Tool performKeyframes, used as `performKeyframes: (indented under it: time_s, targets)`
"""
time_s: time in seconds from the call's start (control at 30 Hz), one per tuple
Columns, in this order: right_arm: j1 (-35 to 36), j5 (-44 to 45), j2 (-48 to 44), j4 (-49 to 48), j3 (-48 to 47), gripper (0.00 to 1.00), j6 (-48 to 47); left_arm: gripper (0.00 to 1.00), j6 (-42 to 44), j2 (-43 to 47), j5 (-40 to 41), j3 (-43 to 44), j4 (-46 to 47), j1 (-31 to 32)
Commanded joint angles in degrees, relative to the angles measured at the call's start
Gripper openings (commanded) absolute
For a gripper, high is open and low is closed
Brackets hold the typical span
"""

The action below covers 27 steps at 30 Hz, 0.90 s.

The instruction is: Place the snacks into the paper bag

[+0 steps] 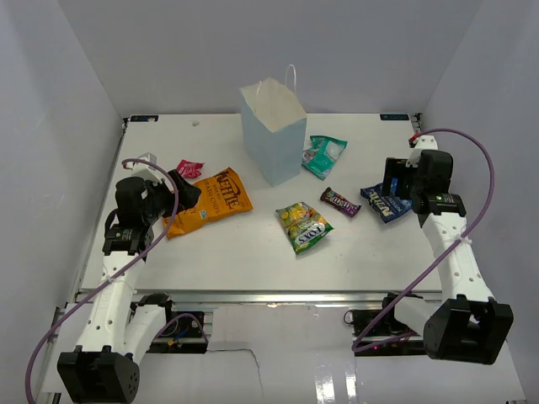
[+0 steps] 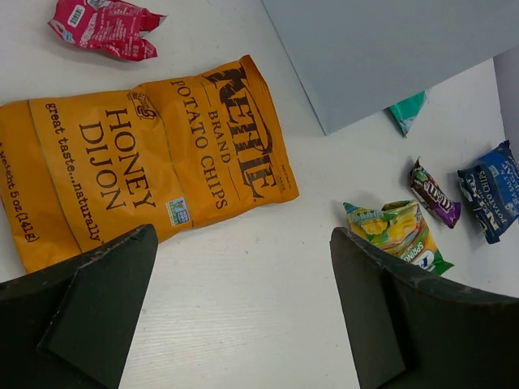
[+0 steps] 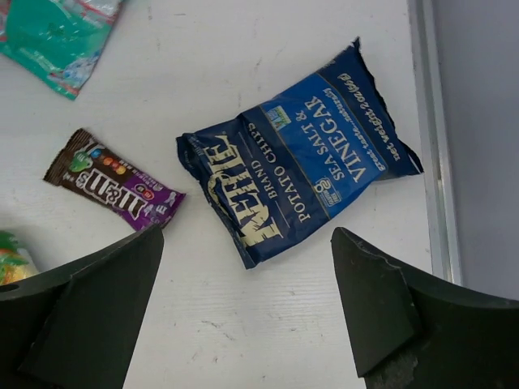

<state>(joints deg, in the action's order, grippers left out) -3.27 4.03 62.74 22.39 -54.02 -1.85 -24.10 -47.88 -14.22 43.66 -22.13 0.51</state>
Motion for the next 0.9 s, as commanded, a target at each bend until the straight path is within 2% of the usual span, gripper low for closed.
performKeyframes:
  time_s: [0.0, 0.03, 0.07, 0.1, 0.13, 0.17, 0.23, 0.27, 0.3, 0.4, 0.47, 0.57, 0.67, 0.87]
  targets:
    - [-0.1, -8.5, -1.2, -0.3, -3.5, 0.9, -5.4, 0.98, -0.6, 1.1, -1.2, -0.4, -0.4, 0.1]
    - [-0.1, -8.5, -1.2, 0.1, -3.6, 0.9, -8.3, 0.98, -0.6, 1.1, -1.2, -0.4, -0.4, 0.1]
    - [0.0, -15.9, -1.2, 1.8, -3.6, 0.9, -11.7, 0.98, -0.6, 1.0, -1.3, -0.3, -0.5, 0.1]
    - [0.1, -20.5, -0.7, 3.8, -4.2, 0.9, -20.5, 0.98, -0.6, 0.9, -1.3, -0.3, -0.4, 0.1]
    - [0.5, -25.1, -0.2, 6.2, -4.8, 0.9, -24.8, 0.98, -0.7, 0.8, -1.4, -0.2, -0.5, 0.1]
    - [1.2, -29.6, 0.4, 8.8, -5.4, 0.9, -28.0, 0.98, -0.9, 0.7, -1.5, -0.2, -0.4, 0.1]
    - [3.2, -32.1, 3.6, 15.0, -7.5, 0.9, -33.4, 0.98, -1.0, 0.2, -1.9, -0.2, -0.4, 0.1]
    - [3.2, -38.6, 5.0, 18.2, -8.6, 0.9, -36.3, 0.98, -1.3, 0.0, -2.0, -0.2, -0.4, 0.1]
    - [3.2, -41.4, 6.8, 23.9, -9.7, 0.9, -38.5, 0.98, -1.4, -0.1, -2.0, -0.2, -0.4, 0.1]
    - [3.2, -44.6, 14.6, 22.4, -11.3, 0.9, -32.5, 0.98, -2.0, -0.8, -2.7, 0.0, -0.4, 0.1]
    - [4.9, -42.0, 18.8, 19.5, -12.6, 0.94, -23.9, 0.98, -2.2, -1.3, -3.5, 0.3, -0.4, 0.1]
    - [7.5, -39.5, 21.9, 15.2, -13.7, 0.99, -16.0, 0.98, -2.4, -1.3, -4.2, 0.3, -0.5, 0.1]
    - [12.6, -35.4, 25.8, 11.6, -14.2, 0.99, -12.3, 0.98, -2.9, -1.1, -4.7, -0.3, -0.9, 0.1]
    - [17.8, -42.4, 33.8, 8.4, -16.1, 0.97, -11.2, 0.98, -4.3, -1.6, -5.5, -0.5, -1.1, 0.1]
